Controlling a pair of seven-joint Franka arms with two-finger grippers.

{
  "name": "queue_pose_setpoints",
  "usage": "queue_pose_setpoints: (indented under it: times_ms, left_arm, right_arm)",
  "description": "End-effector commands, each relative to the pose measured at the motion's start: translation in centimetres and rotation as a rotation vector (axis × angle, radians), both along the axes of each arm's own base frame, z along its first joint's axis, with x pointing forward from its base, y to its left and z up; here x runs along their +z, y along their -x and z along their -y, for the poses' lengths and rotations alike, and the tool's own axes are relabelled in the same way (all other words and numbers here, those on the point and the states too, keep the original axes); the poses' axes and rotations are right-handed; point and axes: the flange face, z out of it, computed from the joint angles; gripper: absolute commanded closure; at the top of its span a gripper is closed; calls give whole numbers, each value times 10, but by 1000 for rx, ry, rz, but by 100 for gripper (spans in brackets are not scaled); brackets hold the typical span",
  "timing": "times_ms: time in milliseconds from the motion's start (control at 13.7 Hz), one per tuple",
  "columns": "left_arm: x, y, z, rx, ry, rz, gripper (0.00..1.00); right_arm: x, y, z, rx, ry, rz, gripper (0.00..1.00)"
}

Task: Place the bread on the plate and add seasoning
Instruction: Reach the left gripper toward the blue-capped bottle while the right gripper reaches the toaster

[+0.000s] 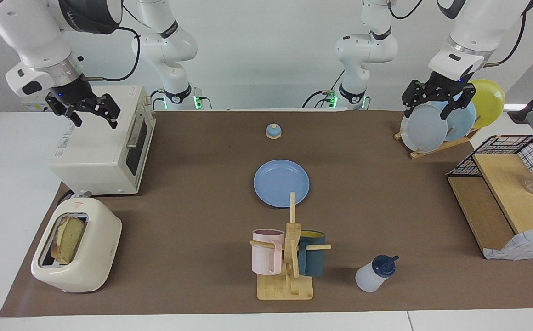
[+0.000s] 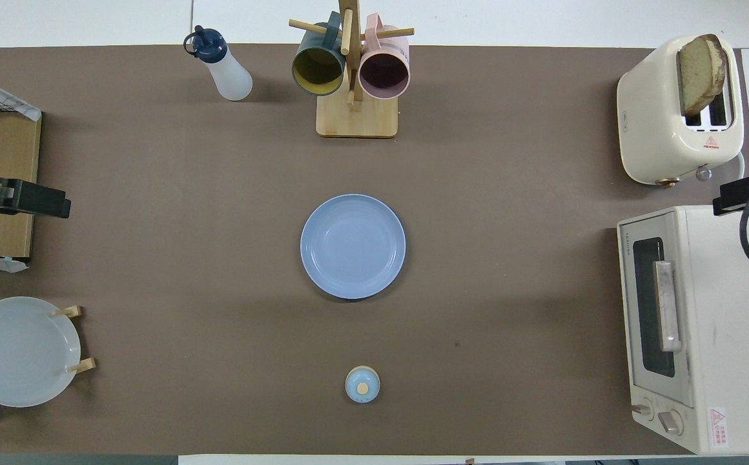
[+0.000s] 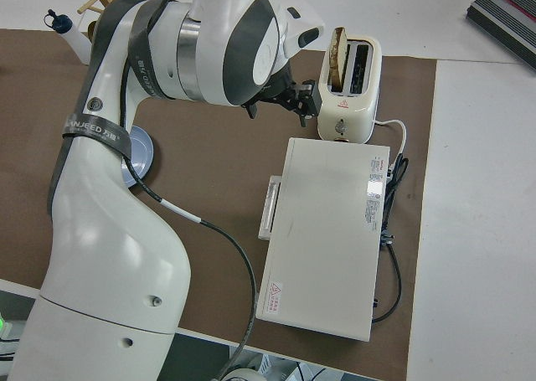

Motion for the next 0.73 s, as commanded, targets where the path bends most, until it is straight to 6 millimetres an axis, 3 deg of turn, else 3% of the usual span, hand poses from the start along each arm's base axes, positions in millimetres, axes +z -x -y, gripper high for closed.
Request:
queue_pose_setpoints:
  times_ms: [0,146,291,364,437,509,655]
  left_arm:
    - [-3,7,-5,58,-15,3,0]
    - [-8,10,-10,72,-13,4,0]
    - [-17,13,11,27,-7,38,0]
    - [-24,17,33,-14,1,68,0]
    - [-29,15,35,-14,11,121,0]
    - [-35,9,29,-3,17,148,0]
    - [-72,0,7,34,14,144,0]
  right_arm:
    - [-1,6,3,11,-7,-6,0]
    - [0,7,3,9,-7,-4,0]
    - [-1,6,3,11,-7,-6,0]
    - [0,6,3,13,-7,-3,0]
    - [1,0,5,12,-1,33,0]
    - [-2,-5,9,12,3,82,0]
    - [-14,-24,17,48,33,297,0]
